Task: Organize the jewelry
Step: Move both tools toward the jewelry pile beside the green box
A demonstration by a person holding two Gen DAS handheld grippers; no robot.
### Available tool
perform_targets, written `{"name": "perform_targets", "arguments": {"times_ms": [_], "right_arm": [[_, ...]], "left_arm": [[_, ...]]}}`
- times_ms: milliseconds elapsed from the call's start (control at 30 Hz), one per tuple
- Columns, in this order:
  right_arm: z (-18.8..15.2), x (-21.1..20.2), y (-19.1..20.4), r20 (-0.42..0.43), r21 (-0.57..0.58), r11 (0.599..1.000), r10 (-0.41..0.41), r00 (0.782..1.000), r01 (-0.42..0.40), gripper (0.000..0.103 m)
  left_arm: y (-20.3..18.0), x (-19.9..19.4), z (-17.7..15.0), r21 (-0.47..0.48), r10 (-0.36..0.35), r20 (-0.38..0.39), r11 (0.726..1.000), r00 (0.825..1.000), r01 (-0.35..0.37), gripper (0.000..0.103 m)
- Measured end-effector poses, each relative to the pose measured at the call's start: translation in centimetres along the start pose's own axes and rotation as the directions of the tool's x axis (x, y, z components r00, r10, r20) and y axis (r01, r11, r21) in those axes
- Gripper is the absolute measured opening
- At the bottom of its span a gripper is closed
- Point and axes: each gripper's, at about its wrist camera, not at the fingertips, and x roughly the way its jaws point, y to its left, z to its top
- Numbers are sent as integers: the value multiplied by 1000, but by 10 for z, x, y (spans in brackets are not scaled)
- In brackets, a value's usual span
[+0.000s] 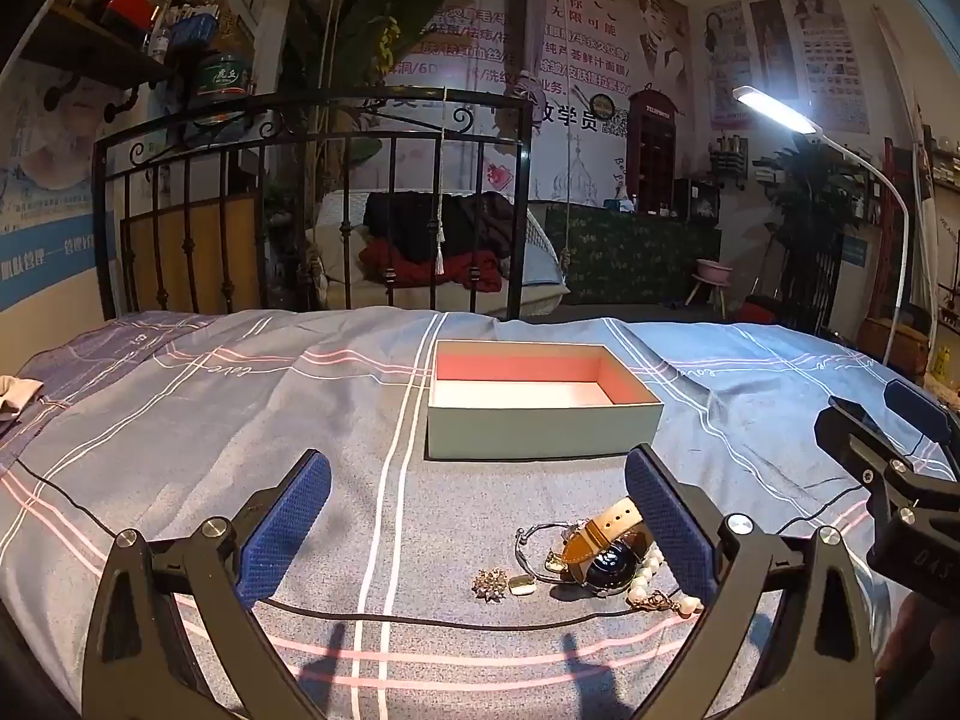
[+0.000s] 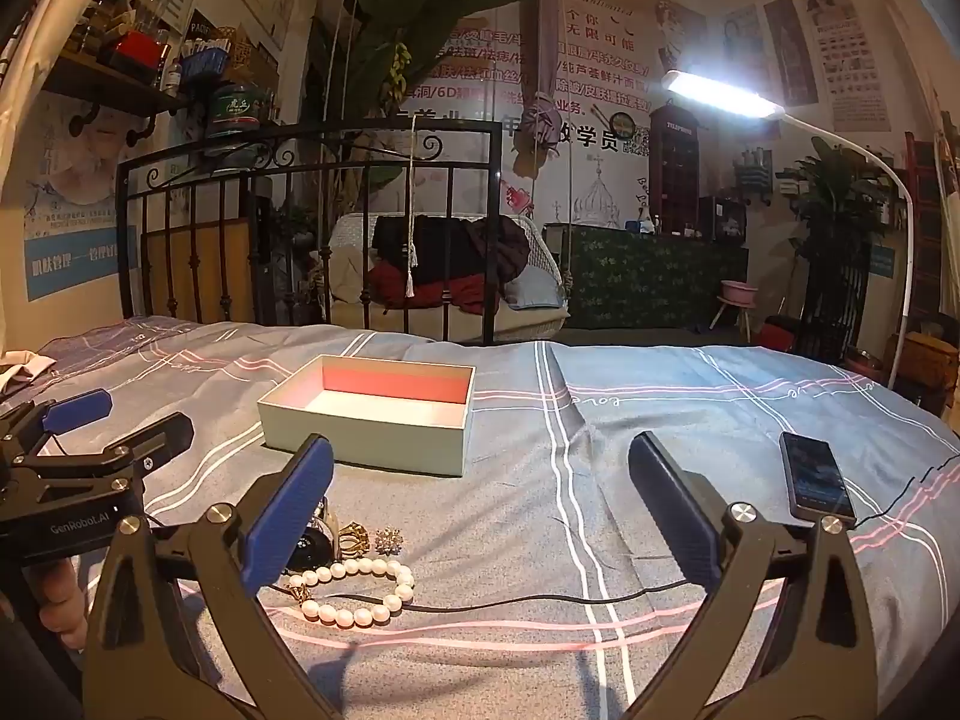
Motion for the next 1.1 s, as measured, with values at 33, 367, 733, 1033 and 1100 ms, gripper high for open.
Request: {"name": "perform_targets", "arguments": {"times_ms": [33,367,733,1033,1100], "right_arm": [[0,0,0,1,0,1000,-1,1000,1,97],[-1,-2,-2,7,-1,1000,-6,1000,6,97],[1,-3,-2,1,7,1000,-2,1000,2,97],[1,-3,-9,10,64,998,-6,1000,5,97],[1,-1,-8,2,55,998,-12,1000,12,97]], "left_arm": [[0,0,0,1,-1,-2,1000,1000,1,96],[1,0,-2,5,0,-5,1000,1000,0,96],[1,0,-4,7,2,-6,1000,1000,-2,96],[1,0,-5,8,4,-10,1000,1000,-4,96],[1,0,-6,9,4,-11,1000,1000,-4,96]]}}
